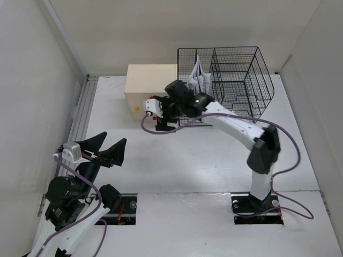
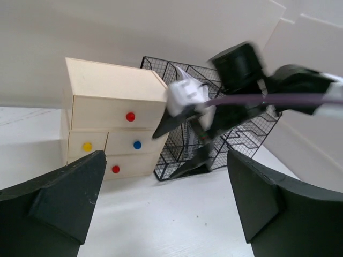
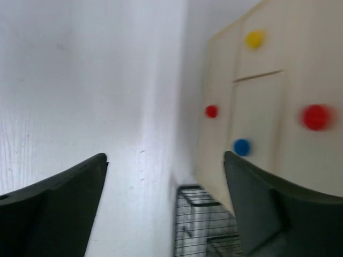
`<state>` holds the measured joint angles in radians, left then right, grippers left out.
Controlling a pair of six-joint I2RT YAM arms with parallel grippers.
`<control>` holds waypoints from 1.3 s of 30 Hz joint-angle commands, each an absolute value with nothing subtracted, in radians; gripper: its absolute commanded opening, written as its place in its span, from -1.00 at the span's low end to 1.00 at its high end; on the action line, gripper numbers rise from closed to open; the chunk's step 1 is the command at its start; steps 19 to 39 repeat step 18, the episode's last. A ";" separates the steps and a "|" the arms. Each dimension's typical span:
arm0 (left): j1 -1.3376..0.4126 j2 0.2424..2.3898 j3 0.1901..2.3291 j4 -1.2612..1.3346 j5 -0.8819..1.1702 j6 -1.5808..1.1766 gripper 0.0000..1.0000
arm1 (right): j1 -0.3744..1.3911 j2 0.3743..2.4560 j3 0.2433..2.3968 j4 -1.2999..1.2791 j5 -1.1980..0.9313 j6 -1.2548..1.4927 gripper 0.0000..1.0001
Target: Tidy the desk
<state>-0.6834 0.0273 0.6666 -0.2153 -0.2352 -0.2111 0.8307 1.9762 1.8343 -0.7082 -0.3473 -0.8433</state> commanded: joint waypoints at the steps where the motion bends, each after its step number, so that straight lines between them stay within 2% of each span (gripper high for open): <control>1: -0.684 -0.006 0.643 -0.141 -0.224 -0.206 0.92 | 0.798 1.733 1.768 -0.682 -0.444 -0.784 1.00; 2: -0.674 -0.006 0.643 -0.129 -0.224 -0.206 1.00 | 0.789 1.671 1.635 -0.503 -0.343 -0.667 1.00; 3: -0.673 0.003 0.643 -0.117 -0.224 -0.206 1.00 | 0.788 1.608 1.634 -0.400 -0.246 -0.666 1.00; 4: -0.673 0.014 0.643 -0.117 -0.215 -0.206 1.00 | 0.788 1.551 1.514 -0.312 -0.150 -0.541 1.00; 5: -0.663 0.049 0.643 -0.117 -0.215 -0.206 1.00 | 0.788 1.448 1.461 -0.229 0.053 -0.482 1.00; 6: -0.663 0.070 0.643 -0.117 -0.206 -0.206 1.00 | 0.798 1.403 1.418 -0.160 0.151 -0.430 1.00; 10: -0.644 0.208 0.664 -0.077 -0.195 -0.216 1.00 | 0.786 1.257 1.336 -0.083 0.372 -0.353 1.00; 13: -0.644 0.342 0.728 -0.043 -0.176 -0.216 1.00 | 0.720 1.143 1.258 -0.083 0.338 -0.312 1.00; 18: -0.644 0.498 0.795 0.060 -0.176 -0.177 1.00 | 0.553 0.993 1.126 -0.061 0.157 -0.183 1.00; 39: -0.644 0.498 0.795 0.060 -0.176 -0.177 1.00 | 0.553 0.993 1.126 -0.061 0.157 -0.183 1.00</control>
